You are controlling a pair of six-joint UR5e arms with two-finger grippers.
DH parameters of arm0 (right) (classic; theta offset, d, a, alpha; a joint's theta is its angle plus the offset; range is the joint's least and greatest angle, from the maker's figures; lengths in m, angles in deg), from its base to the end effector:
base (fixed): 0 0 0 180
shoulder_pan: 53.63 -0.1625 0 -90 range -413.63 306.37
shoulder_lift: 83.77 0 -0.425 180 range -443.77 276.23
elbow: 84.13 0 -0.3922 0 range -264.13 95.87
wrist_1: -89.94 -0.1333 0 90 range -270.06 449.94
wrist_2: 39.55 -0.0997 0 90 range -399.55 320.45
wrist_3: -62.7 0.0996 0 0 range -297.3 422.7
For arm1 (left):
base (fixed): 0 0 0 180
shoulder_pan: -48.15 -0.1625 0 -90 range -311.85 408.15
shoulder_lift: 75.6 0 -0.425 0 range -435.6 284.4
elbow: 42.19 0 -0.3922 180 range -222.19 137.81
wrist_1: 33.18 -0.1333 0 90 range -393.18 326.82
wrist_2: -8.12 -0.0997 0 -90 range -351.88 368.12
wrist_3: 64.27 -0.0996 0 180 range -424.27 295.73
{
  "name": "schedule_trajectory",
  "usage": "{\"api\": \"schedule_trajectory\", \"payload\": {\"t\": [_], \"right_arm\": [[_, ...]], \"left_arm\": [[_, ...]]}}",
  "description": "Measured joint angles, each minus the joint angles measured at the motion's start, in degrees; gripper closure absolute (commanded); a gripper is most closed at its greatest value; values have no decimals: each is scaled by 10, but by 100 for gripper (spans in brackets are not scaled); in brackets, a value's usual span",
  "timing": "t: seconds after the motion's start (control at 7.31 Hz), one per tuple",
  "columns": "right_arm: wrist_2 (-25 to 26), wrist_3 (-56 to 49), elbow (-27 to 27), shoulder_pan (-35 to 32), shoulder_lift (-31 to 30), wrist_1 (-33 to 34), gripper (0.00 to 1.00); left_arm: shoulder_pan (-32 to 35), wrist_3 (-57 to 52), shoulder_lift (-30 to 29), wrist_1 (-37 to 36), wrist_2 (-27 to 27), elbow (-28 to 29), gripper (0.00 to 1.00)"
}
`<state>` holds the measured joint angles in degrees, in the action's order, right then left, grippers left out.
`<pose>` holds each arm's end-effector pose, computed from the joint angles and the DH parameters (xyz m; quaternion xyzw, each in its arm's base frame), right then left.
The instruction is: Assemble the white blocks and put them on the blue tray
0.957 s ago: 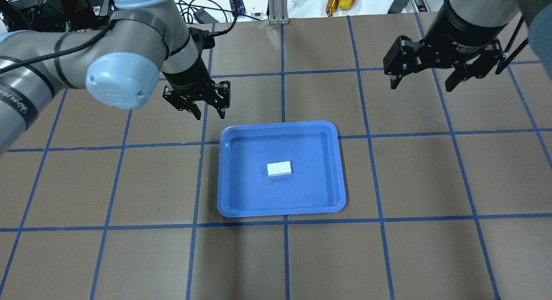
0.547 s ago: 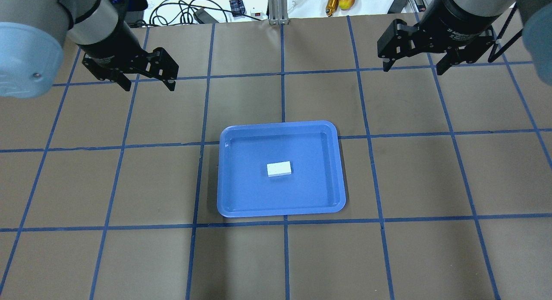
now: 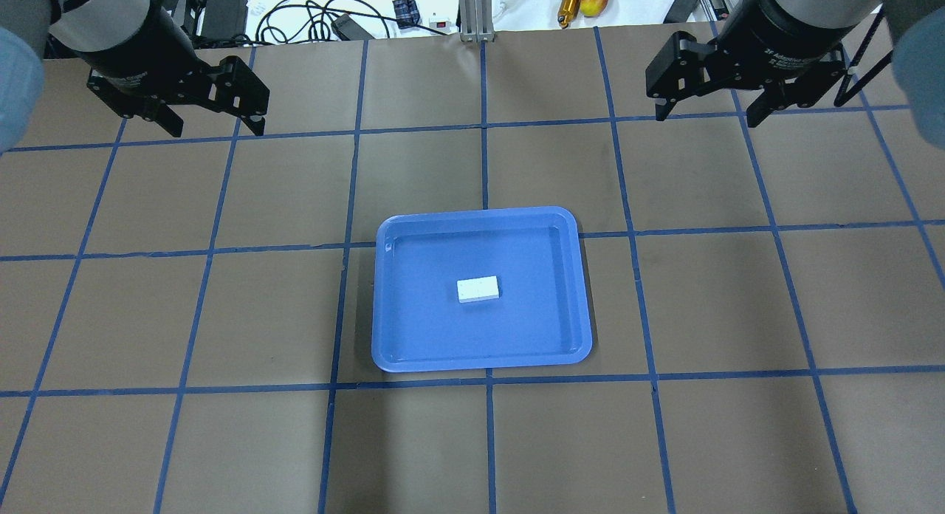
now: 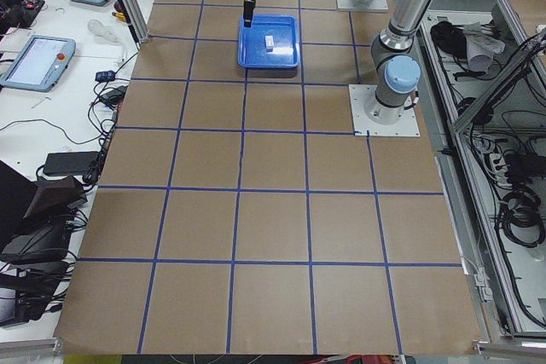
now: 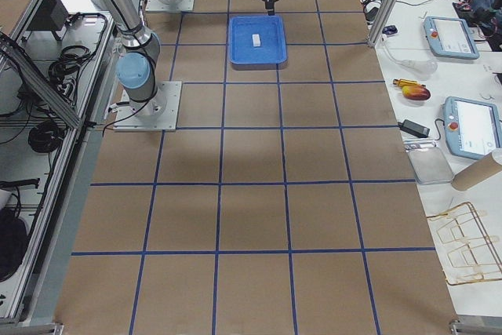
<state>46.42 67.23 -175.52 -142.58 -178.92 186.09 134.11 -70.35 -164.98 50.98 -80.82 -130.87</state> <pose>0.1317 -0.4710 0.5308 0.0454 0.9946 -0.0852 0.0376 -0.0996 -0.5079 0.5156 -0.0184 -0.9975 0.0684 0.0032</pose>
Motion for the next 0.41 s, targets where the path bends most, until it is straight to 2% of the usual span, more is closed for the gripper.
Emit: {"api": "schedule_trajectory", "payload": {"t": [0.41], "right_arm": [[1,0,-1,0,-1,0,0]], "left_arm": [[-1,1,-5,27,4,12,0]]}}
